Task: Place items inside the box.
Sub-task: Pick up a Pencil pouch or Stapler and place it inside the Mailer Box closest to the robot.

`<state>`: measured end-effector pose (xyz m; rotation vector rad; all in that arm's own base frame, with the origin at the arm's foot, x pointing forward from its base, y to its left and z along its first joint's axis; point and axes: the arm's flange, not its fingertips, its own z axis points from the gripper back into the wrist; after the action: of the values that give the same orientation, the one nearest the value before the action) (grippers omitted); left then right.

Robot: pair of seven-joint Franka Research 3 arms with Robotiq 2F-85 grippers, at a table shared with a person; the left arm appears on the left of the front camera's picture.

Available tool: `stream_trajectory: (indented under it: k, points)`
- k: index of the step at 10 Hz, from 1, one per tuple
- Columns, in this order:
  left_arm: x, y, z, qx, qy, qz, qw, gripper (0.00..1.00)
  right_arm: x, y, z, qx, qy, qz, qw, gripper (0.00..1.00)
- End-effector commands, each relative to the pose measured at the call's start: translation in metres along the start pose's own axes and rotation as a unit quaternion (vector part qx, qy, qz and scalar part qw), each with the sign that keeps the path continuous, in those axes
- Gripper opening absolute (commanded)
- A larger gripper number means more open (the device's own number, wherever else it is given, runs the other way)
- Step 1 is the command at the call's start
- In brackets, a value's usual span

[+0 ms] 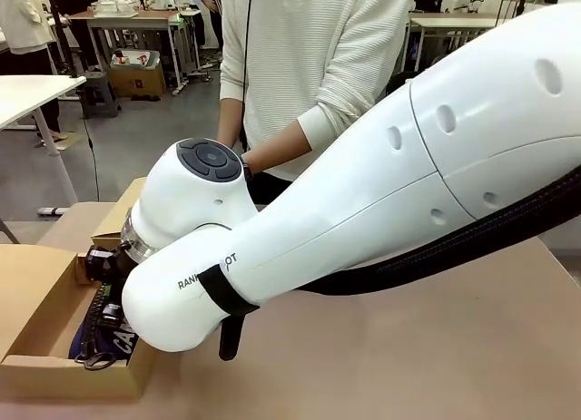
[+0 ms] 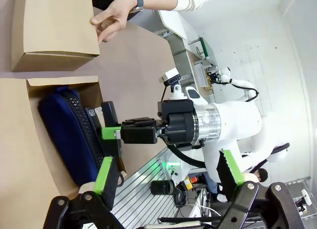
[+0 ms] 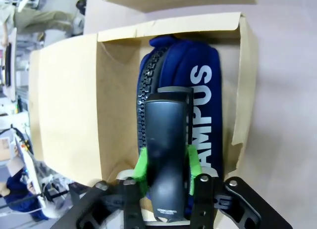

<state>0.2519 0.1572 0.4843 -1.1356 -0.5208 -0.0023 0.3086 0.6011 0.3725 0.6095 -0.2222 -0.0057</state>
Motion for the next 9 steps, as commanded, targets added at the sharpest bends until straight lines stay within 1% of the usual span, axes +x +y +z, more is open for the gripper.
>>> stream_trajectory:
  k: [1,2,8,9]
  points:
    - [0.0,-0.001,0.0,-0.004,-0.007,-0.001,1.0,1.0,-0.002,0.006,0.009,-0.009,0.0,-0.014,1.0,0.85]
    - [0.0,-0.001,0.0,-0.004,-0.007,-0.001,1.0,1.0,-0.002,0.005,0.01,-0.006,0.001,-0.013,1.0,1.0]
    - [0.0,-0.001,0.0,-0.004,-0.007,-0.001,1.0,1.0,-0.001,-0.001,0.019,0.022,0.008,-0.02,1.0,1.0]
    - [0.0,-0.001,0.0,-0.004,-0.007,-0.001,1.0,1.0,0.0,0.0,0.025,0.035,0.02,-0.021,0.999,1.0]
